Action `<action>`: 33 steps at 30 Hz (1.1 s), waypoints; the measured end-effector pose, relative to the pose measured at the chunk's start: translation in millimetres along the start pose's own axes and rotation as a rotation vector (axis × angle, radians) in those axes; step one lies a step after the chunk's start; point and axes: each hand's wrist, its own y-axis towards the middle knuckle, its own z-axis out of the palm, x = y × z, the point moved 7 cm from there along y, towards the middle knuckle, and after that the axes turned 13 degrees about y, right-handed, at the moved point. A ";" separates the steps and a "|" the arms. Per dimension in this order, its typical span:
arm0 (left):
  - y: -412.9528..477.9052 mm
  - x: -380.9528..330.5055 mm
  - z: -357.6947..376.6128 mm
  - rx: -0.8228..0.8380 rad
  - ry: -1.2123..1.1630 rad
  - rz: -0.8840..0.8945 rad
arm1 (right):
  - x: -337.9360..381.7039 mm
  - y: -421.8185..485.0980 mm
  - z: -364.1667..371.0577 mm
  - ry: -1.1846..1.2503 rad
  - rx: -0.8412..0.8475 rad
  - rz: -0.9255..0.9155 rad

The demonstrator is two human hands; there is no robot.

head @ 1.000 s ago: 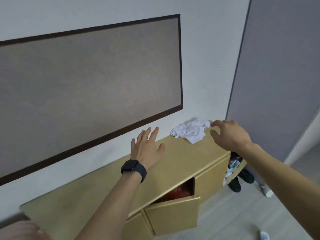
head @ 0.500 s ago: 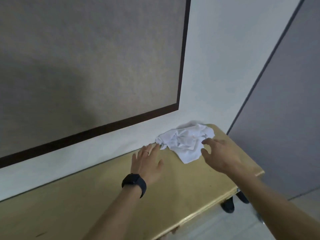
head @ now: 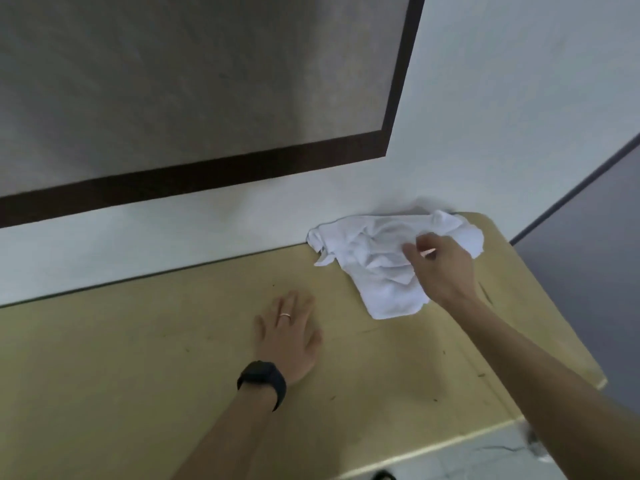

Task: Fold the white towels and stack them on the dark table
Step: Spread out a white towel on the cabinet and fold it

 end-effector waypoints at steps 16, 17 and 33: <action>-111.5 13.7 -328.3 -0.491 -0.854 0.216 | 301.9 -53.7 -61.7 0.129 0.642 -0.301; -124.4 17.2 -348.8 -0.429 -0.823 0.270 | 325.4 -65.7 -66.5 0.087 0.682 -0.320; -275.6 167.8 -430.5 -0.374 -0.368 0.205 | 498.6 -192.2 -55.9 -0.338 0.539 -0.735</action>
